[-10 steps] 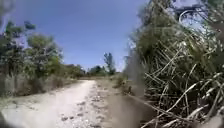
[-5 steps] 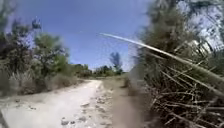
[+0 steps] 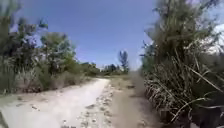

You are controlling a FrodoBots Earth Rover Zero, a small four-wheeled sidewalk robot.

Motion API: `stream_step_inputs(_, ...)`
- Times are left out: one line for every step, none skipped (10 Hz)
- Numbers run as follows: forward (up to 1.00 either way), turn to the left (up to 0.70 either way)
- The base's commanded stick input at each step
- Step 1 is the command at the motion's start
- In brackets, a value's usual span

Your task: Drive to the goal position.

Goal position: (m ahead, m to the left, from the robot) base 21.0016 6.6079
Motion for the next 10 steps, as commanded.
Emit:
stream_step_inputs(0.45,0.02)
stream_step_inputs(0.45,0.02)
stream_step_inputs(0.45,0.02)
stream_step_inputs(0.45,0.02)
stream_step_inputs(0.45,0.02)
stream_step_inputs(0.45,0.02)
stream_step_inputs(0.45,0.02)
stream_step_inputs(0.45,0.02)
stream_step_inputs(0.45,0.02)
stream_step_inputs(0.45,0.02)
